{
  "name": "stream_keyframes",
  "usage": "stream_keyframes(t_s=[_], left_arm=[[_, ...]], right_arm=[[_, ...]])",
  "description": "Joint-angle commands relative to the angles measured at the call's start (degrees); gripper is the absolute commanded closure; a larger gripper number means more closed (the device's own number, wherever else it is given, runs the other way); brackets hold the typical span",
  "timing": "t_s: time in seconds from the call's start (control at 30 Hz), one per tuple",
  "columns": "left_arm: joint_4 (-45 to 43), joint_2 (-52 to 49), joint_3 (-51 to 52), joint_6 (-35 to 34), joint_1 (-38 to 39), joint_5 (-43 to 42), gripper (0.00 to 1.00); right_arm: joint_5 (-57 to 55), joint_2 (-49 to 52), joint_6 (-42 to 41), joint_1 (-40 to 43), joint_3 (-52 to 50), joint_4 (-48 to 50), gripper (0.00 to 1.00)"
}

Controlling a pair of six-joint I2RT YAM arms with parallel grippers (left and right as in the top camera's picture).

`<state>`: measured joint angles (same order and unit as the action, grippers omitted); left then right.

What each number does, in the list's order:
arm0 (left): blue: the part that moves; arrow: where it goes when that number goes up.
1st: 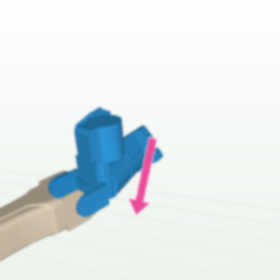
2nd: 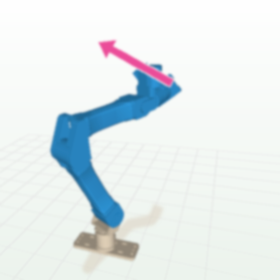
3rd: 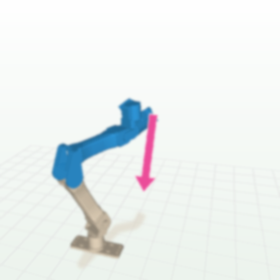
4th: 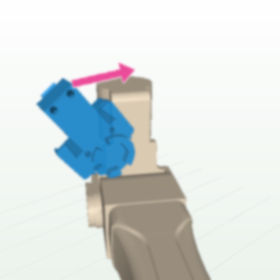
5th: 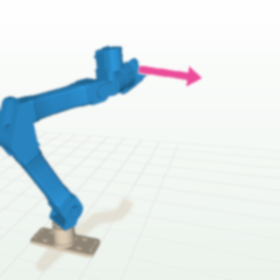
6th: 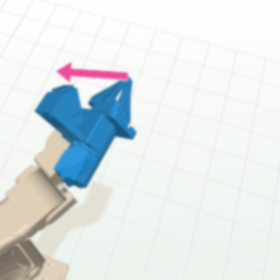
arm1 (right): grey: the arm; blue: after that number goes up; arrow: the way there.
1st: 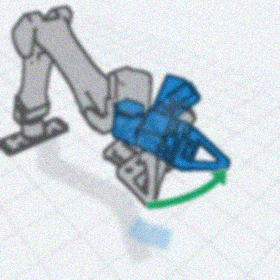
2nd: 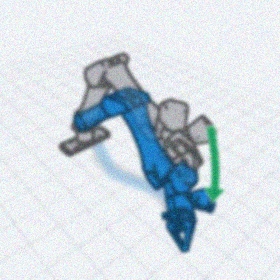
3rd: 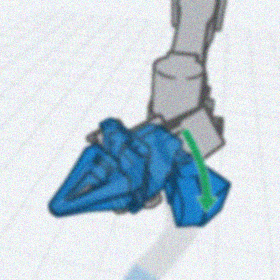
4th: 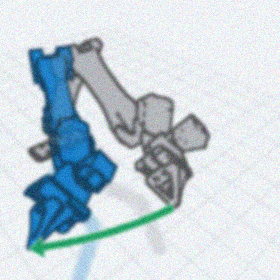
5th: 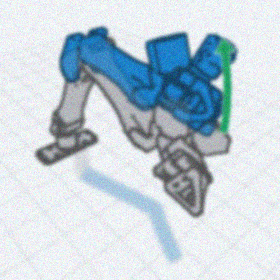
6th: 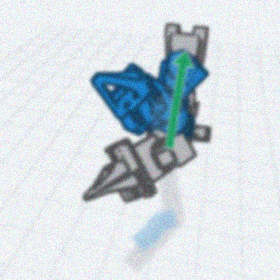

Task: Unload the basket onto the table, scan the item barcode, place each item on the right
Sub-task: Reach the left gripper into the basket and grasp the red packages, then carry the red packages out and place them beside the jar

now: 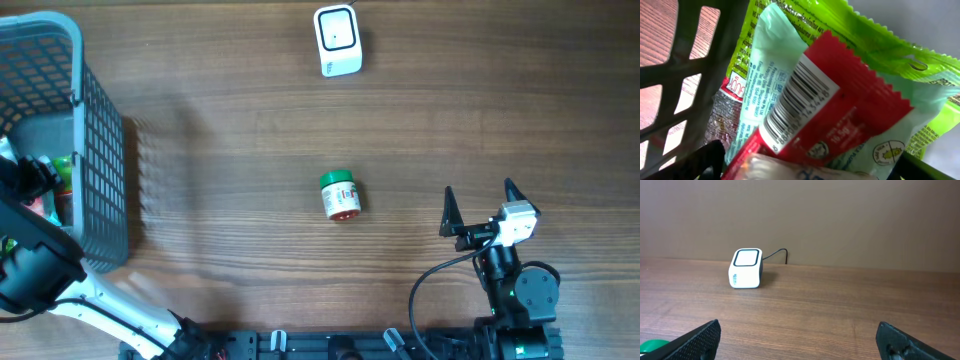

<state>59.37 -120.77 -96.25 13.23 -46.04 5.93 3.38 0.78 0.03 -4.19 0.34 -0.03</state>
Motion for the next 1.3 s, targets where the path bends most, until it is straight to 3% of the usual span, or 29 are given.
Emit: stream_keyframes(t_s=[0.0, 0.1, 0.13, 0.17, 0.23, 0.33, 0.4, 0.67, 0.83, 0.9, 1.27], left_arm=[[-0.72, -1.07, 0.83, 0.48, -0.37, -0.96, 0.12], [-1.16, -1.07, 0.83, 0.5, -0.37, -0.96, 0.24], [-1.33, -1.07, 0.83, 0.5, -0.37, -0.96, 0.35], [-1.4, -1.07, 0.83, 0.5, -0.37, -0.96, 0.53], [-1.55, -1.07, 0.83, 0.48, -0.37, -0.96, 0.69], [-1.62, -1.07, 0.83, 0.48, -0.37, -0.98, 0.7], [-1.79, -1.05, 0.72, 0.48, -0.35, -0.96, 0.8], [-0.81, 2.93, -4.74, -2.54, -0.13, -1.03, 0.85], [-1.4, 10.12, -8.92, -3.63, 1.14, -1.03, 0.89], [-2.27, 13.51, -9.94, -3.65, 2.01, -1.05, 0.96], [-11.69, 34.62, -10.32, -6.23, 14.38, -2.03, 0.96]], right_arm=[[-0.55, -0.35, -0.59, 0.24, -0.04, 0.15, 0.0], [-0.55, -0.35, -0.59, 0.24, -0.04, 0.15, 0.0], [-0.55, -0.35, -0.59, 0.24, -0.04, 0.15, 0.0], [-0.55, -0.35, -0.59, 0.24, -0.04, 0.15, 0.0], [-0.55, -0.35, -0.59, 0.24, -0.04, 0.15, 0.0], [-0.55, -0.35, -0.59, 0.24, -0.04, 0.15, 0.0], [-0.55, -0.35, -0.59, 0.24, -0.04, 0.15, 0.0], [-0.55, -0.35, -0.59, 0.24, -0.04, 0.15, 0.0], [-0.55, -0.35, -0.59, 0.24, -0.04, 0.15, 0.0], [-0.55, -0.35, -0.59, 0.24, -0.04, 0.15, 0.0], [-0.55, -0.35, -0.59, 0.24, -0.04, 0.15, 0.0]])
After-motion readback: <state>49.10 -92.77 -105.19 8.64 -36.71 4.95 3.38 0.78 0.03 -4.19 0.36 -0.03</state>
